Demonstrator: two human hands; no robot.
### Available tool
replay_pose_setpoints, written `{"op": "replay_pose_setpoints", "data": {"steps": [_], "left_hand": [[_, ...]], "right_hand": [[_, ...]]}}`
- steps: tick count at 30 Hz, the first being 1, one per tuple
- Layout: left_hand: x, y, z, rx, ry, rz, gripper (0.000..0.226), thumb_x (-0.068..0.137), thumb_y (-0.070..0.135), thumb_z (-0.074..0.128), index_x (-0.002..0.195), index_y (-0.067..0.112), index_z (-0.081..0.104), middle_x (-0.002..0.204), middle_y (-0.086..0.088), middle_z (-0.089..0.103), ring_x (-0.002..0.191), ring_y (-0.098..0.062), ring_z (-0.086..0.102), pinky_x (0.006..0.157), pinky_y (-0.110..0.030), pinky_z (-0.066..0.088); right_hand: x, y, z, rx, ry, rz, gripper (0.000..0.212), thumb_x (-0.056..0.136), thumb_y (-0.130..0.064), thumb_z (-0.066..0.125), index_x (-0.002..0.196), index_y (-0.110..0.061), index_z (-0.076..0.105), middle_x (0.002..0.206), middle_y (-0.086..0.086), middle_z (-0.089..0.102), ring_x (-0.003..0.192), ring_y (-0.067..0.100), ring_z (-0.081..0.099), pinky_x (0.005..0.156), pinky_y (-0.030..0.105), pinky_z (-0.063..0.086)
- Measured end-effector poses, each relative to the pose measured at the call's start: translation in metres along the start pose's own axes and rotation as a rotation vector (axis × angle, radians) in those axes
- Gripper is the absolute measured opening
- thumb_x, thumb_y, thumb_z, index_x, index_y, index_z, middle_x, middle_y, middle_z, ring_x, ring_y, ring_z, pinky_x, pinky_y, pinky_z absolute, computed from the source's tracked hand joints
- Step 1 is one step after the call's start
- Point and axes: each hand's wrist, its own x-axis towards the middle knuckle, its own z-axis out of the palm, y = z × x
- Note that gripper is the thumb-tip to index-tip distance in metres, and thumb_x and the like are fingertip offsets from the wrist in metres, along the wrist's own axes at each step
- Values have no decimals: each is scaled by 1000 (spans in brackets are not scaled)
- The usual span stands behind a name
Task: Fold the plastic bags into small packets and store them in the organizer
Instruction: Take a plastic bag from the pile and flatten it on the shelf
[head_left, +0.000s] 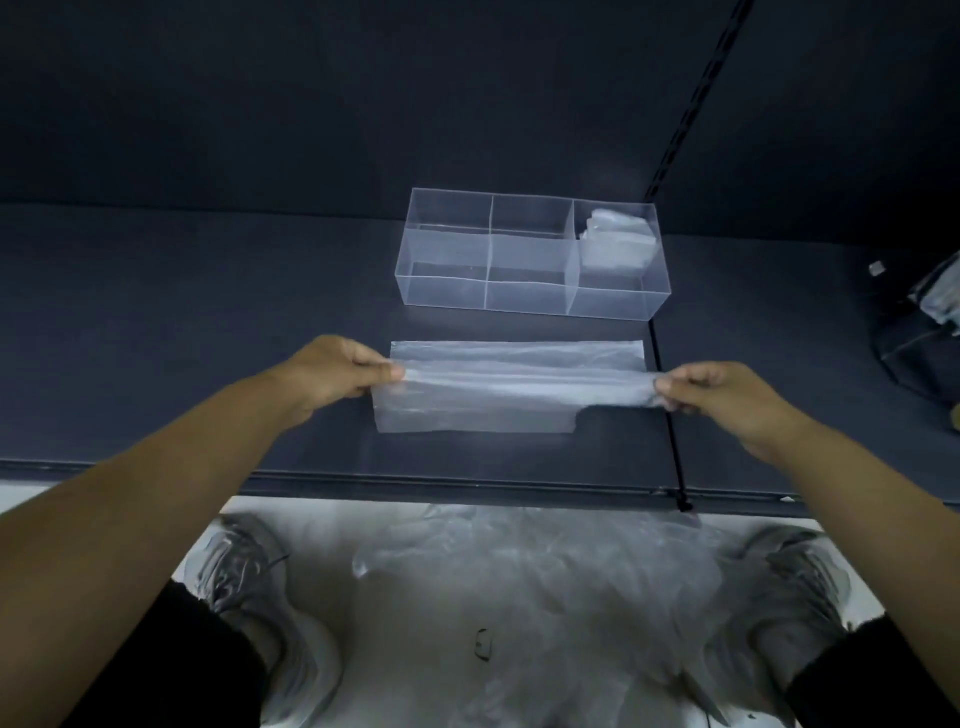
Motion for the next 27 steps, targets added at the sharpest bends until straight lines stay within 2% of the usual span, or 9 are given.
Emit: {"op": "replay_pose_setpoints", "data": {"steps": [4,8,11,13,16,19,21,23,27], "left_hand": [[37,-3,6,11,150,9,15,79,27,77,86,15,73,89,7,69,85,-4,61,84,-21,43],[63,-14,17,25,254,18,14,77,31,79,69,25,69,79,18,63,79,3,56,73,-13,39],[69,-19,23,80,326,51,13,79,30,77,69,26,69,76,16,66,79,-6,62,67,-15,41],[64,-18,28,247,500,154,8,83,26,73,85,18,72,85,5,66,85,-18,62,73,-25,45],[49,-13,45,530,726,546,13,87,8,62,98,7,69,99,-12,61,90,-32,56,84,-34,43],[35,-13,74,721,455,755,29,92,5,51,118,0,63,122,-20,60,111,-37,56,103,-38,38],[31,-20,86,810,256,667,44,101,18,43,141,2,41,149,-15,39,139,-30,33,117,-34,12],[33,-33,89,904,173,584,60,102,38,35,152,11,16,160,-4,13,148,-18,5,118,-31,-6],[33,-45,88,1048,86,499,77,94,62,21,152,20,-9,160,3,-14,145,-14,-18,118,-38,-12]], "right_hand": [[40,1,16,-4,173,72,12,88,-22,68,83,-12,73,72,1,63,64,7,53,66,18,42],[63,5,33,-94,374,123,22,85,-30,71,77,-9,69,85,7,68,83,20,62,73,27,43],[69,7,37,-206,466,130,35,86,-33,68,79,2,68,84,21,69,85,34,64,69,38,51],[70,5,39,-254,484,118,37,86,-32,67,80,5,68,82,24,68,82,38,63,68,40,52],[71,3,42,-294,489,119,37,87,-32,66,82,5,67,84,23,68,83,38,63,70,41,52],[65,-4,47,-289,526,153,26,88,-30,67,92,-4,65,99,14,67,91,32,61,69,34,47],[56,-14,59,-371,638,95,20,87,-20,65,101,-7,62,111,15,58,97,36,57,72,37,46],[46,-30,83,-438,711,-96,19,84,-9,62,102,-7,63,113,17,53,98,38,56,82,43,47],[31,-63,156,-439,380,-489,31,84,-1,57,114,-4,64,122,18,54,112,33,53,102,39,39]]}}
